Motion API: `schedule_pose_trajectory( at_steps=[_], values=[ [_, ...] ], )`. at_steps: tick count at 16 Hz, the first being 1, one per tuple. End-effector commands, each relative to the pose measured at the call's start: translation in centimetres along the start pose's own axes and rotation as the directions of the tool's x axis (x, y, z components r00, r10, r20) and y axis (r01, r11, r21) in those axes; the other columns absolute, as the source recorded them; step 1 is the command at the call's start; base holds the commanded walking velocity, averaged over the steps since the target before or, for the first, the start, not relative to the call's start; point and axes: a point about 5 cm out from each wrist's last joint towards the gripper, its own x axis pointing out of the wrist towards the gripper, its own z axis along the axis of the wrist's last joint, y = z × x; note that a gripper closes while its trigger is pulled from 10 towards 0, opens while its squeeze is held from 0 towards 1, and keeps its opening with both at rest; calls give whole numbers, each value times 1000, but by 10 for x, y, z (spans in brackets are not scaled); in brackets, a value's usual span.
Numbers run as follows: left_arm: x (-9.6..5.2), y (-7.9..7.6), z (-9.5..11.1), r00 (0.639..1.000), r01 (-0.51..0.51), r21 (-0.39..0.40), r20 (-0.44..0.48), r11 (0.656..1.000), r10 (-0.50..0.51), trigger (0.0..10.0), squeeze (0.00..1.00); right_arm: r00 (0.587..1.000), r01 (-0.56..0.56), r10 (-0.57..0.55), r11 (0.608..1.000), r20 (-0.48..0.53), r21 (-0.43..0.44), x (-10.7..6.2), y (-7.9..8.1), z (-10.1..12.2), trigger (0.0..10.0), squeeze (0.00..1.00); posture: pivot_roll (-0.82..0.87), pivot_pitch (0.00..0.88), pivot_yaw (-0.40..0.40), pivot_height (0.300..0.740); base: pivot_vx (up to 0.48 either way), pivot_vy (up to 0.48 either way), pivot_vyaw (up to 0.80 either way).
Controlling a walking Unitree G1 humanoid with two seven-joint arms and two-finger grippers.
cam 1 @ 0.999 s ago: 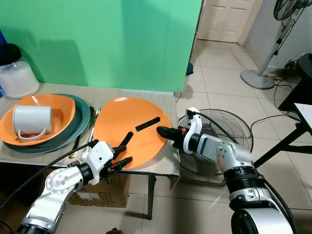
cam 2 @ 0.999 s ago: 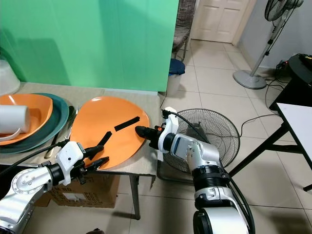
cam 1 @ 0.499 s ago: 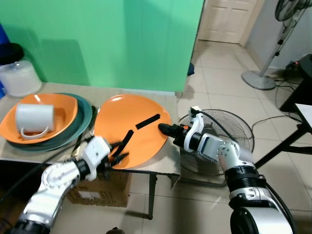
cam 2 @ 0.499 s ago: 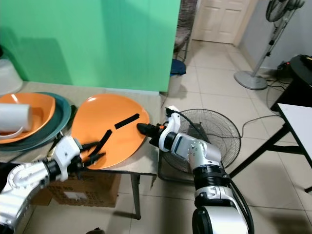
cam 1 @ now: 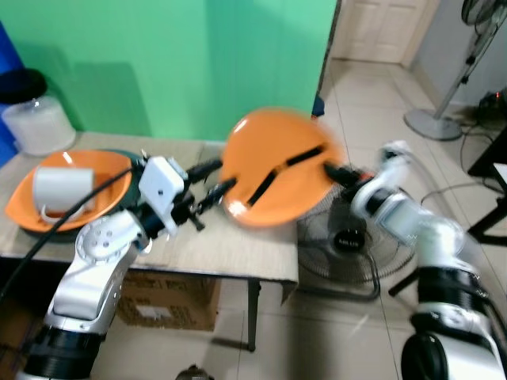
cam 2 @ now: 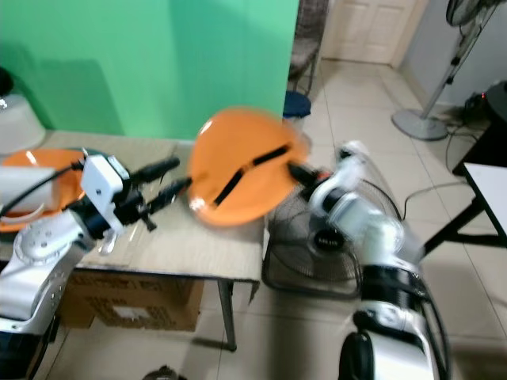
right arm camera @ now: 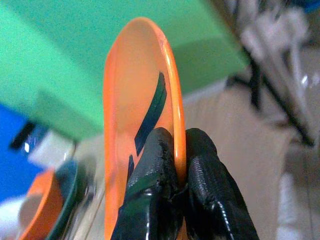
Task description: Setting the table
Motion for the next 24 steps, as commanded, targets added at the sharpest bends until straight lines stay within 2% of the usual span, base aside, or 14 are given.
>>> schedule_pose_trajectory(
  at_steps=[1,3,4,6,7,9,10,11,12,16,22,24],
  values=[
    [3,-1,5,1000,-20,-22,3,1000,21,10000,0,996,-29,30,999,79,-21,-13,8,13,0,0,78,0,26,740,0,0,0],
    [6,-4,0,993,-109,-39,-46,993,107,10000,0,976,-21,35,997,216,-69,-47,22,26,0,0,61,0,49,740,0,0,0],
    [5,-7,-2,987,-147,-40,-72,988,144,10000,0,961,51,-20,993,275,-107,-59,26,29,10000,0,53,0,55,740,0,0,0],
    [6,-11,1,974,-216,-21,-74,976,214,10000,0,918,147,-98,984,385,-101,-77,34,36,10000,0,50,0,57,740,0,0,0],
    [9,-14,4,972,-229,-21,-63,973,228,10000,0,899,190,-113,971,423,-145,-84,40,36,10000,0,52,0,54,740,0,0,0],
    [14,-13,9,947,-315,-46,-75,948,311,10000,0,891,249,-113,931,439,-266,-94,54,27,10000,0,42,0,59,740,0,0,-250],
    [14,-13,13,937,-346,-39,-64,937,344,10000,0,882,270,-121,922,456,-278,-98,56,23,10000,0,41,0,58,740,0,0,-800],
    [10,-17,13,916,-397,-24,-68,917,395,10000,0,849,311,-171,926,499,-212,-104,52,21,10000,0,42,0,58,740,0,0,-800],
    [8,-20,11,909,-412,-33,-82,911,408,10000,0,843,321,-185,927,505,-197,-106,51,20,10000,0,44,0,57,740,0,0,-800],
    [9,-25,11,906,-416,-32,-93,909,412,10000,0,852,304,-186,937,489,-172,-103,56,9,10000,0,47,0,59,740,0,0,-800],
    [5,-24,6,892,-442,-30,-118,896,436,10000,0,823,360,-248,924,512,-130,-108,48,12,10000,0,33,0,59,740,0,0,-800],
    [4,-22,4,874,-476,-35,-129,879,468,10000,0,819,378,-274,919,505,-114,-103,45,12,10000,0,38,0,58,740,0,0,-800]
  ],
)
